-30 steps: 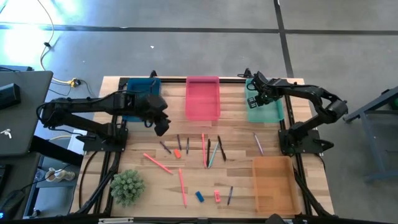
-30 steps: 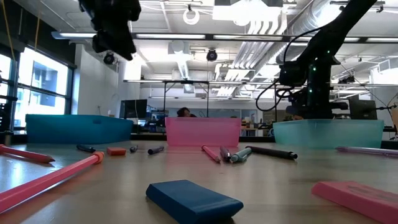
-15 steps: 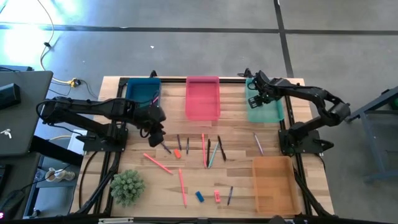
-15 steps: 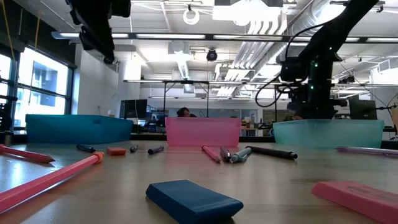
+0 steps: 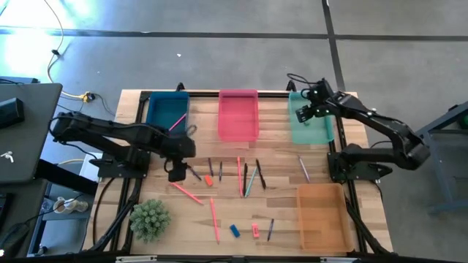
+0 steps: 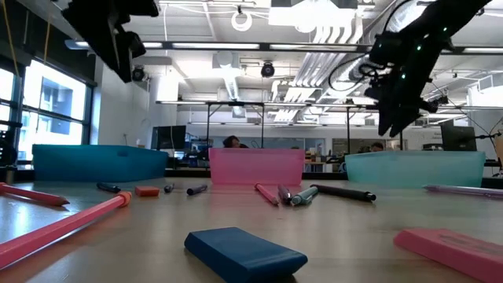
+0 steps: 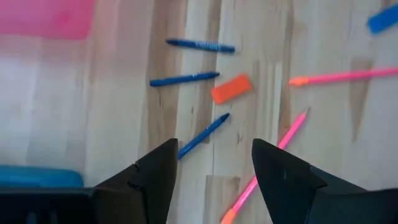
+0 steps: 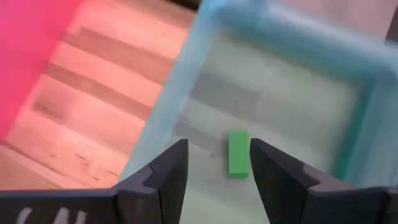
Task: Sort crayons/erasers/pens/pencils in bins
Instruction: Put the blue crayon into the red bin
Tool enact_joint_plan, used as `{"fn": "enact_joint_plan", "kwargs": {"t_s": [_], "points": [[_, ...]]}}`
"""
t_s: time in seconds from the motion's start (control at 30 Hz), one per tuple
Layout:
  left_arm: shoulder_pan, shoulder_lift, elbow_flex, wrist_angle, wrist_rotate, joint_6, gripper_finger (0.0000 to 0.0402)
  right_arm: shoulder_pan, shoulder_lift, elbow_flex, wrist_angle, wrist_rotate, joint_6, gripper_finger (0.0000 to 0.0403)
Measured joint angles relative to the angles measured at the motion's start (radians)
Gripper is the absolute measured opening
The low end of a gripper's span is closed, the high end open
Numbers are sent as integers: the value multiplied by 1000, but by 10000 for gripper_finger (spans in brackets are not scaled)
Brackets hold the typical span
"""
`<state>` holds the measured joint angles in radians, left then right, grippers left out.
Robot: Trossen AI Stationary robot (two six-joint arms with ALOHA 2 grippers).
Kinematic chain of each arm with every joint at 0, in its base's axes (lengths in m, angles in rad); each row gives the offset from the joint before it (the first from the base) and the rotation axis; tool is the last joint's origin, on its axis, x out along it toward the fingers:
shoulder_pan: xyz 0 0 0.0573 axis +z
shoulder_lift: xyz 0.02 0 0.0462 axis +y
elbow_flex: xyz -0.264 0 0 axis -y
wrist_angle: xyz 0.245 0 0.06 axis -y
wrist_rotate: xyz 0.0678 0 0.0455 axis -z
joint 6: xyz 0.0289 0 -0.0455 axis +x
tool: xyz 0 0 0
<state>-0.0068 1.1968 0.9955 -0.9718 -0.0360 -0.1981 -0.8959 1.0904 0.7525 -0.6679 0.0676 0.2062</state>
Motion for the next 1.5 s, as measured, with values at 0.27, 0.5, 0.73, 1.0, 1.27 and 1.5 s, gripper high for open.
{"fn": "enact_joint_plan", "kwargs": {"t_s": [0.27,0.5,0.73,1.0,1.27,1.5], "points": [[-22,169,0,72,-1,149,179,0,-118,0,22,-2,-13,161],[-22,274,-1,102,46,260,168,0,-136,0,13,-8,-13,161],[-22,347,-1,128,51,318,161,0,-136,0,13,-14,-23,161],[-22,430,-50,206,59,334,161,0,-136,0,14,-13,-31,161],[-22,432,-161,277,58,306,161,0,-135,0,14,-12,-29,161],[-22,425,-218,325,45,313,161,0,-135,0,14,-12,-29,161]]}}
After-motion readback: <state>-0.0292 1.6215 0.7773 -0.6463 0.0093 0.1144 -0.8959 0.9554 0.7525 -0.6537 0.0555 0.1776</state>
